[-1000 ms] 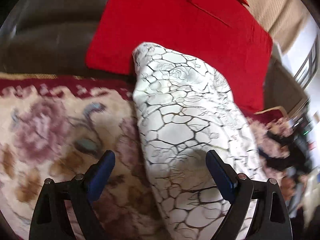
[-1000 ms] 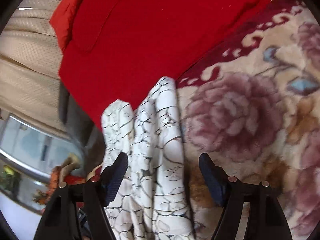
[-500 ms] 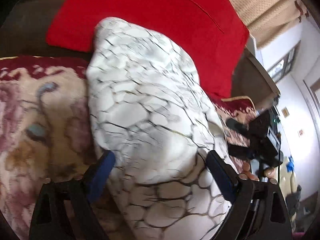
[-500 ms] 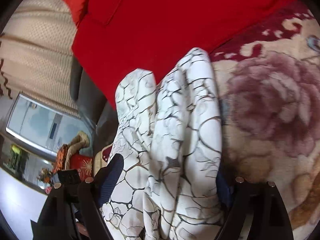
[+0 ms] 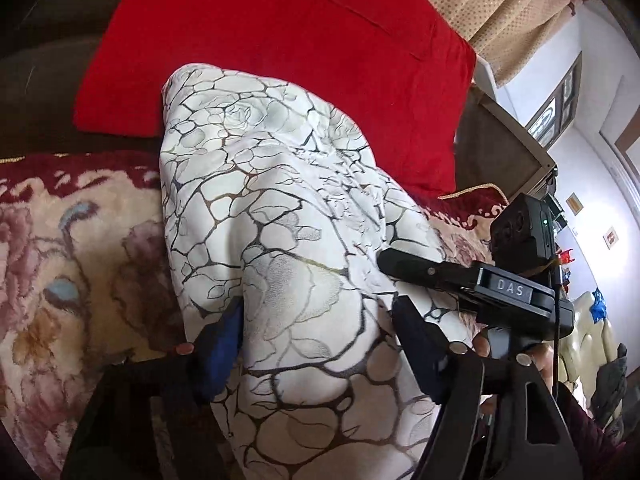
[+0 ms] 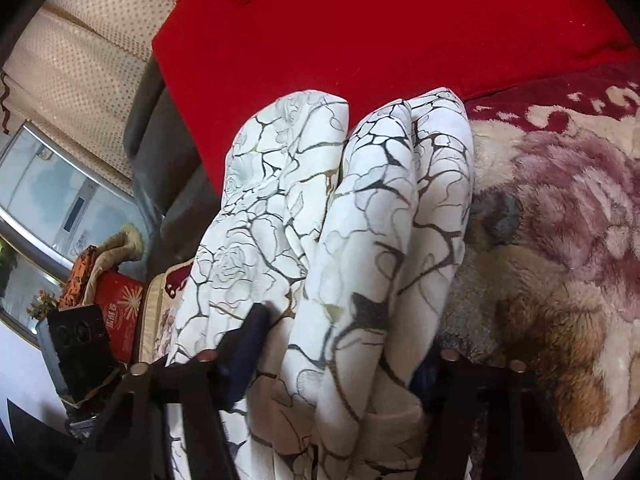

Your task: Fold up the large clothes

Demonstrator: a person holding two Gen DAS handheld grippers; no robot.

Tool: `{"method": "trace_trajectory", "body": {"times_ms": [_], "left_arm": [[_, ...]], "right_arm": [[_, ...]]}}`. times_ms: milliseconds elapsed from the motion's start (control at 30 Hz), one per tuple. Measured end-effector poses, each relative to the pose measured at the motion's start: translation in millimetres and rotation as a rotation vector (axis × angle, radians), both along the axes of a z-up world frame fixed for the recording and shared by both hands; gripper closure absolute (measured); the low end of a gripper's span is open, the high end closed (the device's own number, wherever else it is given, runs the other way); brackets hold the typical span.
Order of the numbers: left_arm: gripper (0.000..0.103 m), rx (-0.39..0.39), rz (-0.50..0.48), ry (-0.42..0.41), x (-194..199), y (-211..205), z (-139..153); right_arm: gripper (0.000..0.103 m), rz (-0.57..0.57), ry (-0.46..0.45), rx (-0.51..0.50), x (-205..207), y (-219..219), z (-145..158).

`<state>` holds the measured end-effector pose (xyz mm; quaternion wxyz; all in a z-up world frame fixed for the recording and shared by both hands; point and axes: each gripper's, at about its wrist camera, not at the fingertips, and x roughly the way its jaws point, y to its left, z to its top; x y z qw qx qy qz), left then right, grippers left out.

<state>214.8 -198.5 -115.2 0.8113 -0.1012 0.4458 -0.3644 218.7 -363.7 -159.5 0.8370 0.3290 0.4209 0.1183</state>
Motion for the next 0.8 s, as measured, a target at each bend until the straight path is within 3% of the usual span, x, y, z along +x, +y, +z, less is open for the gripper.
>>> {"method": "trace_trajectory", "body": {"times_ms": [133,233,367,533,633,800], "left_arm": [[0.029,0.003,-0.012,-0.022,-5.8,0.1,5.4],[0.029,-0.017,-0.009,-0.018,-8.4,7.9,8.3],[0.029,-0.015,0.001,-0.028,-14.5,17.4,13.5],[0.029,0.029,0.047,0.024,-6.0,29.5,4.5],[0.02,0.039,0.094,0.045,-0.8,43.7,2.4],[0.015,0.016,0.127,0.075,3.1,65.6,-0.3]], "right_arm": [[0.047,-0.011,-0.005,0.048,-6.6,1.2,0.5],[0.052,-0.024,-0.015,0.19,-14.5,-6.3,-1.3],[0.057,-0.015,-0.046,0.3,-19.4,-2.3,0.7],[0.058,-0.054,0.0,0.233,-19.4,-10.4,-7.5],[0.045,-0.112,0.057,0.222,-20.5,-31.3,-22.7],[0.039,-0.119,0.076,0.213,-17.2,-44.3,-26.1]]}}
